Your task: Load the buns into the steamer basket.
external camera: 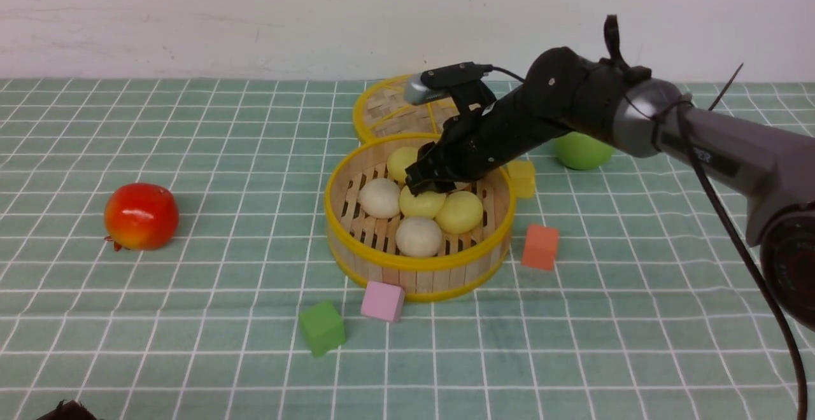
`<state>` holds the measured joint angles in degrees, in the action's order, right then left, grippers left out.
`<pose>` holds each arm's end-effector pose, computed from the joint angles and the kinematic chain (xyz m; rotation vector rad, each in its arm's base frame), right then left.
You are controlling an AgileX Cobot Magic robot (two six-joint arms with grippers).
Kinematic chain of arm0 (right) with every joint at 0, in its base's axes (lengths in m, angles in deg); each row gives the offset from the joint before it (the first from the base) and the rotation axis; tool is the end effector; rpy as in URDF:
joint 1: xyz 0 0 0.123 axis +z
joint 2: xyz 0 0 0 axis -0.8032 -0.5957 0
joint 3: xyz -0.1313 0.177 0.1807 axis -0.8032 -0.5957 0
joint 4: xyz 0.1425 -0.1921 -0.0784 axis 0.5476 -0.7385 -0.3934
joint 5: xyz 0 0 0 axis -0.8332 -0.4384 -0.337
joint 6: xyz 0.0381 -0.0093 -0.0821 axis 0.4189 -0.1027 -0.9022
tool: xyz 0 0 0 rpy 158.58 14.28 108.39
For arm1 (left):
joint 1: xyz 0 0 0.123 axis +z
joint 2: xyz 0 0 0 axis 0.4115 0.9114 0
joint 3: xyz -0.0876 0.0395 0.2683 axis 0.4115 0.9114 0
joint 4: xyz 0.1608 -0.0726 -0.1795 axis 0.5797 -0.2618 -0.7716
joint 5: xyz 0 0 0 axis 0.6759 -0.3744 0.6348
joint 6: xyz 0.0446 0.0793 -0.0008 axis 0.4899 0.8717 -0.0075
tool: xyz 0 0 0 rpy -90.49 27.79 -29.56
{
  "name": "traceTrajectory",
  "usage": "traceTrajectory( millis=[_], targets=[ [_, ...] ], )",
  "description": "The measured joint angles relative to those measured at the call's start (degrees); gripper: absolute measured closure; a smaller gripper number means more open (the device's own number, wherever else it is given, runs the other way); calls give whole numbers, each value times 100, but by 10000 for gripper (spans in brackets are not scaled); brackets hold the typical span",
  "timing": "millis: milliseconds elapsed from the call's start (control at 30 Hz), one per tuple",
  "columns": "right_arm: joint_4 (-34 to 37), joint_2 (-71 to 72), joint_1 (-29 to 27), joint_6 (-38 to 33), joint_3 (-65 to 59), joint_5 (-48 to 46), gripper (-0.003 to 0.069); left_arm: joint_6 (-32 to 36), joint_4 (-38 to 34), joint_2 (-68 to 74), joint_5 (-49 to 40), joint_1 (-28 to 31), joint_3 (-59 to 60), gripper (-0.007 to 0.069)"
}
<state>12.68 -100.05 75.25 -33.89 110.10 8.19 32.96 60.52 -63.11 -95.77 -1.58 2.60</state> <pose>0.4721 0.2247 0.2097 -0.6860 2.3260 0.6025 0.0431 -0.0281 0.2263 0.2006 1.5631 -0.6232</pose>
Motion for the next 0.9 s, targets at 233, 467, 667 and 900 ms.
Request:
traceTrajectory(
  millis=[233,467,667,900],
  targets=[
    [-490,771,0,45,0,-734,200,0,0,0,0,0,0,386],
    [-2055,2123,0,1330,0,-2583,366,0,0,0,0,0,0,386],
    [-2801,3067,0,2063,-242,-3069,582,0,0,0,0,0,0,386],
    [-2873,4492,0,2842,-1428,-3131,662,0,0,0,0,0,0,386]
  ],
)
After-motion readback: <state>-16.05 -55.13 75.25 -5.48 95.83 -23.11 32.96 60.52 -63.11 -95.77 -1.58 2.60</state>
